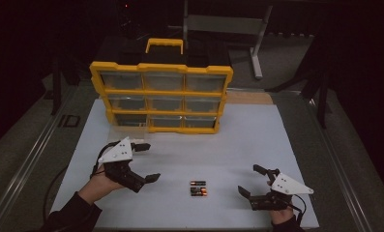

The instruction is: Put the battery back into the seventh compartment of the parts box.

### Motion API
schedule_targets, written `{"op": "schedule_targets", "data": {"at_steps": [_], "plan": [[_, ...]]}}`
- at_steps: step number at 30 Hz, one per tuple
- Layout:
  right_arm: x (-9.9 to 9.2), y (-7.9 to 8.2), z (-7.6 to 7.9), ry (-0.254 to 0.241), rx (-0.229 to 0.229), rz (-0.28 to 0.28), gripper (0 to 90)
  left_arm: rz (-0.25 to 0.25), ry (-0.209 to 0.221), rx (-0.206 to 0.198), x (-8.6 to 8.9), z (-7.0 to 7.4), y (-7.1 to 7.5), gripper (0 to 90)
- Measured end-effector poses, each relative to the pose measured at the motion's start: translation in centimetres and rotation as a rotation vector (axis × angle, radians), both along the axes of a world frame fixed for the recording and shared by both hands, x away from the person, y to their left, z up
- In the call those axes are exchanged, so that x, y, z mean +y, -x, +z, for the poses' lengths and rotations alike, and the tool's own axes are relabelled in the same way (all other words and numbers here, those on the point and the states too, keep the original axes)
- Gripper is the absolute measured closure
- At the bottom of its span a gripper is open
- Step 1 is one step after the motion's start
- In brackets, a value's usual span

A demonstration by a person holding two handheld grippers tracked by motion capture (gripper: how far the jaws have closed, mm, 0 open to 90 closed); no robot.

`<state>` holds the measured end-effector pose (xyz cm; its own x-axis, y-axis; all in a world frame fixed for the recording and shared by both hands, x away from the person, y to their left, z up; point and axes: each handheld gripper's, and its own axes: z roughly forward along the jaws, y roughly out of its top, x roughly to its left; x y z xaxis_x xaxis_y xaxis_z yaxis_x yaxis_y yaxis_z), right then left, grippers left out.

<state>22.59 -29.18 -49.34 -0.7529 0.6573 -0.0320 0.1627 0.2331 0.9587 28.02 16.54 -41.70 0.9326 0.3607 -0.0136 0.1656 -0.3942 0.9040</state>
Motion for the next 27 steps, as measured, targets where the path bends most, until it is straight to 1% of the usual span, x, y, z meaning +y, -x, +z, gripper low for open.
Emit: {"op": "schedule_targets", "data": {"at_steps": [6,8,12,13,20,21,22,24,25,26,27], "plan": [[0.0,0.0,0.0,-0.001,0.001,0.001,8.9,-0.043,-0.011,-0.004,-1.5,0.3,-0.6,0.2],[0.0,0.0,0.0,0.001,0.001,0.001,8.9,-0.056,-0.023,-0.009,-2.0,0.2,-0.8,1.9],[0.0,0.0,0.0,0.0,0.0,0.003,8.9,-0.077,-0.028,0.0,-2.9,0.0,-1.3,1.9],[0.0,0.0,0.0,0.001,0.0,0.004,8.9,-0.076,-0.031,-0.008,-3.1,-0.1,-1.3,1.9],[0.0,0.0,0.0,0.0,0.002,0.004,8.9,-0.107,-0.037,-0.007,-4.2,-0.4,-1.8,1.9],[0.0,0.0,0.0,0.0,0.001,0.003,8.9,-0.107,-0.041,-0.015,-4.4,-0.4,-1.9,1.9],[-0.1,0.0,0.0,-0.001,0.001,0.003,8.9,-0.118,-0.039,-0.009,-4.6,-0.5,-2.0,1.9],[-0.1,0.0,0.0,-0.001,0.004,0.004,8.9,-0.121,-0.042,-0.01,-5.0,-0.7,-2.1,1.9],[0.0,0.0,0.0,-0.001,0.005,0.004,8.9,-0.133,-0.041,-0.006,-5.2,-0.8,-2.2,1.9],[0.0,0.0,0.0,0.0,0.003,0.005,8.9,-0.135,-0.046,-0.012,-5.5,-0.9,-2.2,1.9],[0.0,0.0,0.0,0.0,0.002,0.005,8.9,-0.147,-0.049,-0.005,-5.7,-1.0,-2.3,1.9]]}}
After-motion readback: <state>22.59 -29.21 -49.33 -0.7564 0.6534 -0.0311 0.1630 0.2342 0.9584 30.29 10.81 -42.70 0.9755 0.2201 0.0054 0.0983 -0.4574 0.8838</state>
